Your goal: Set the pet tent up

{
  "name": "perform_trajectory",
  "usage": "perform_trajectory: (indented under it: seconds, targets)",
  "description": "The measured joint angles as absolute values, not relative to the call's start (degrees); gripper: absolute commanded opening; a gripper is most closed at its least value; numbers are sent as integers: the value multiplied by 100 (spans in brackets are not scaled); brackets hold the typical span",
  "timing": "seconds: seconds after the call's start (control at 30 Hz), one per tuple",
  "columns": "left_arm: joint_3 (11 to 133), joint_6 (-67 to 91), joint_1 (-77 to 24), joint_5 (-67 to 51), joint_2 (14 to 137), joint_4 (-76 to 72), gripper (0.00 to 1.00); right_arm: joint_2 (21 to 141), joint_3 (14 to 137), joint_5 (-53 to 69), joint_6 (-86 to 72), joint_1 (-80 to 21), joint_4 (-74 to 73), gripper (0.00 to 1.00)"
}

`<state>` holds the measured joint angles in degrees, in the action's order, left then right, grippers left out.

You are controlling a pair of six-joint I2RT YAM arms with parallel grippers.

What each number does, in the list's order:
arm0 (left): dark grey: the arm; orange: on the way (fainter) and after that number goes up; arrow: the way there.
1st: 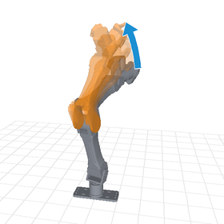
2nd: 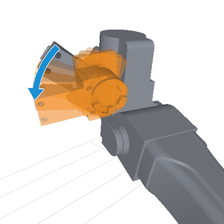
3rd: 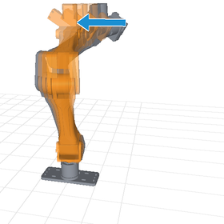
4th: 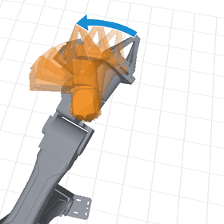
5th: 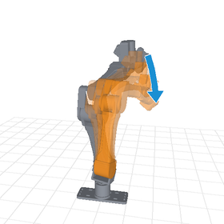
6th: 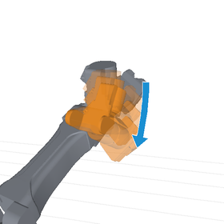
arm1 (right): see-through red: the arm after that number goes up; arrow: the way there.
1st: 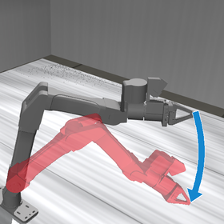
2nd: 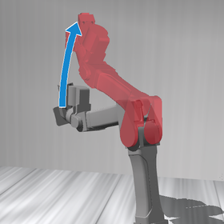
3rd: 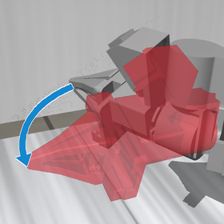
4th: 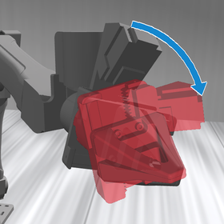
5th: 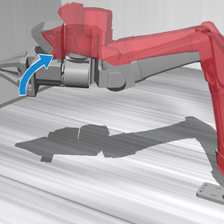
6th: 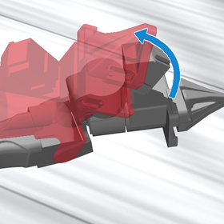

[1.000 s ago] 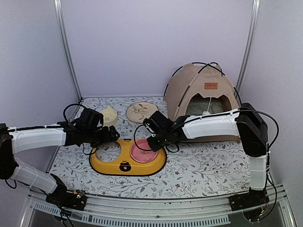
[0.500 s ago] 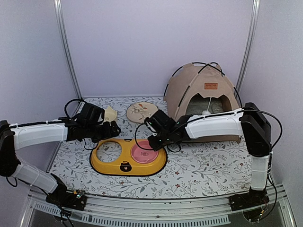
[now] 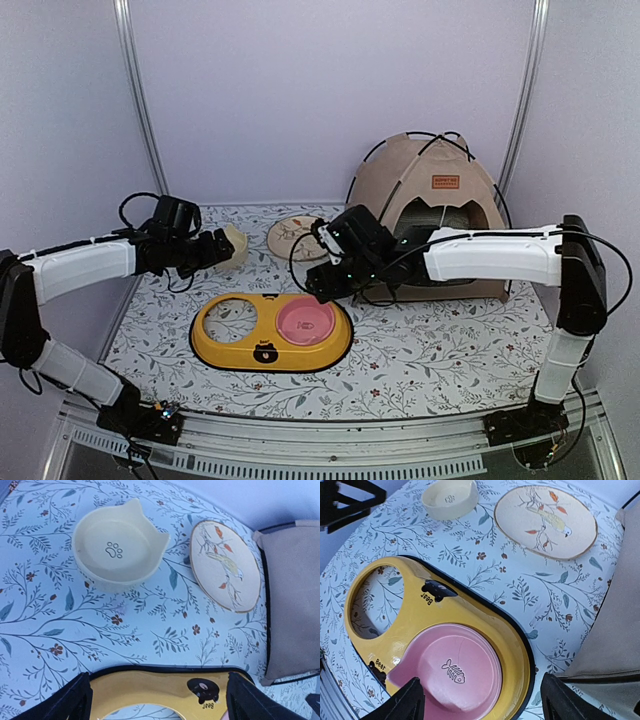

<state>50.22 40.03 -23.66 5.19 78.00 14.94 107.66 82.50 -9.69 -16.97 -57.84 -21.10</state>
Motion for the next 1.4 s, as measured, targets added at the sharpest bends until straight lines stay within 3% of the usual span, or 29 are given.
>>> perform_trajectory:
  seconds: [0.2, 0.6, 1.03, 1.4]
  targets:
    - [5448, 3964, -1763, 626, 8396, 1566, 90, 9800, 7708, -956, -1678, -5784, -1686, 100]
    - [6987, 3935, -1275, 1063, 10427, 1752, 84, 7911, 6576, -1332, -1645, -5739, -987, 99]
    - [7979, 3802, -1066, 1236, 12016, 1942, 43, 6025, 5885, -2290, -1455, -5721, -388, 99]
    - [8141, 3754, -906, 1262, 12121, 1984, 22, 5846, 5655, -2434, -1417, -5721, -209, 99]
